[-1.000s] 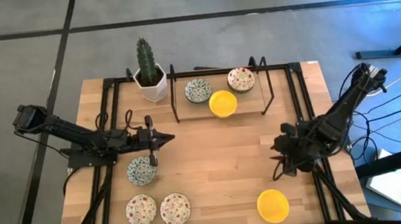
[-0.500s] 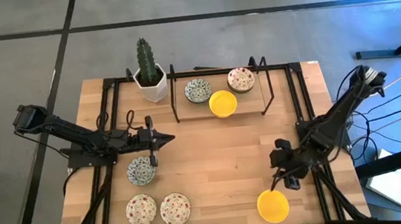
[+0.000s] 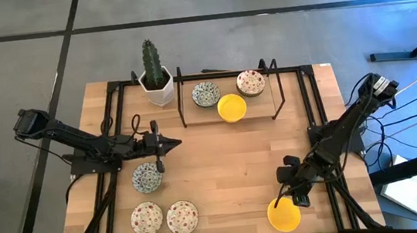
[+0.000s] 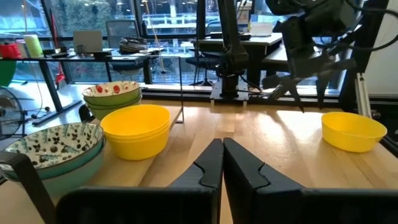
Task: Pick & Place Mini bowls
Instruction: Stack the yellow bowl on top of the yellow bowl on the shelf
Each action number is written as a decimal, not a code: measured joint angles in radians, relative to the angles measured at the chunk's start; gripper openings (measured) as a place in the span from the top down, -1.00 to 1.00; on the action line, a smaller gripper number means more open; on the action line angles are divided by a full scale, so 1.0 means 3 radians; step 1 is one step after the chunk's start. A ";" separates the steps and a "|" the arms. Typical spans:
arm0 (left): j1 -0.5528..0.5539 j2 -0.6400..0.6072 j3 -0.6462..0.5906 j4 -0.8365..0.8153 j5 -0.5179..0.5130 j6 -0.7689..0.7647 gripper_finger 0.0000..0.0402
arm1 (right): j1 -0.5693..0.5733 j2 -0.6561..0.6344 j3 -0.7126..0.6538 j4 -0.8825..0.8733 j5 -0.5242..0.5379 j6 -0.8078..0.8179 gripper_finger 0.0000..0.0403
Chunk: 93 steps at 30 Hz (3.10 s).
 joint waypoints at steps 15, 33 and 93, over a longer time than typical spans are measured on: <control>0.0000 0.0000 0.0000 -0.0041 -0.0003 -0.0007 0.98 | 0.0017 0.0189 0.0001 0.0264 -0.0109 0.0004 0.14; -0.0001 0.0000 0.0000 -0.0096 -0.0062 -0.0007 0.98 | 0.0036 0.0773 0.0001 0.0370 -0.0225 0.0012 0.25; -0.0001 -0.0001 0.0000 -0.0253 0.0356 0.0066 0.98 | -0.3031 0.0843 0.2965 -0.1015 -0.0192 -0.3248 0.97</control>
